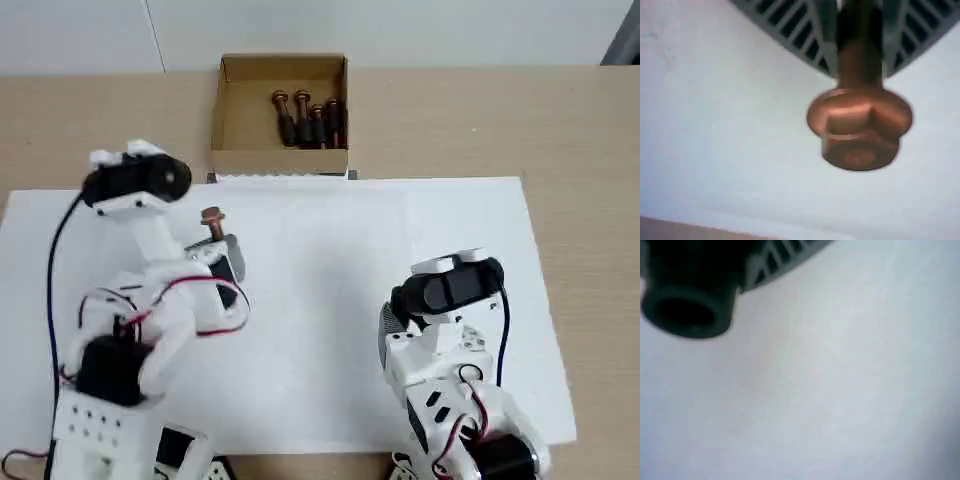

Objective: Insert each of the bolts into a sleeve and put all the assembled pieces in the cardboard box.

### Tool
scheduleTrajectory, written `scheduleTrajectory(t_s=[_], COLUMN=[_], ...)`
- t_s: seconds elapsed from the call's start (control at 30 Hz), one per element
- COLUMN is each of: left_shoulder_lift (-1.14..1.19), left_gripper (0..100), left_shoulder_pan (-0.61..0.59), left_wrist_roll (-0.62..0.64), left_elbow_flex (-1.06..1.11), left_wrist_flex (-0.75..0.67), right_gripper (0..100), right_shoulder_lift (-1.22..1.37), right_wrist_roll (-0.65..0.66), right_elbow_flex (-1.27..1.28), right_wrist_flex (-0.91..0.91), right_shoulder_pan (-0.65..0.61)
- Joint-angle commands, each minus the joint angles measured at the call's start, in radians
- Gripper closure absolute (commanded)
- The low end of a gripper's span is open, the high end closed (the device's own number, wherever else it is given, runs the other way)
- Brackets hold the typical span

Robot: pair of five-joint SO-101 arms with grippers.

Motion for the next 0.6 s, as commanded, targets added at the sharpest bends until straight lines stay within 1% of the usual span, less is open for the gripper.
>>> scheduleTrajectory(t_s=[0.0, 0.17, 0.33, 0.43, 0.57], left_shoulder_lift=[-0.095, -0.203, -0.353, -0.446, -0.582], left_gripper=[100, 100, 100, 100, 100], left_shoulder_pan=[0.051, 0.117, 0.127, 0.127, 0.129], left_wrist_roll=[-0.008, -0.009, -0.009, -0.020, -0.032], left_elbow_flex=[0.070, 0.220, 0.351, 0.427, 0.493], left_wrist_flex=[-0.120, -0.235, -0.334, -0.365, -0.376], right_gripper=[99.5, 99.5, 99.5, 99.5, 99.5], right_shoulder_lift=[0.001, -0.001, -0.001, -0.001, -0.001], right_wrist_roll=[0.046, 0.086, 0.150, 0.176, 0.180], right_elbow_flex=[0.025, 0.086, 0.158, 0.192, 0.215], right_wrist_flex=[-0.077, -0.142, -0.249, -0.314, -0.398], right_shoulder_pan=[-0.010, -0.096, -0.186, -0.220, -0.254])
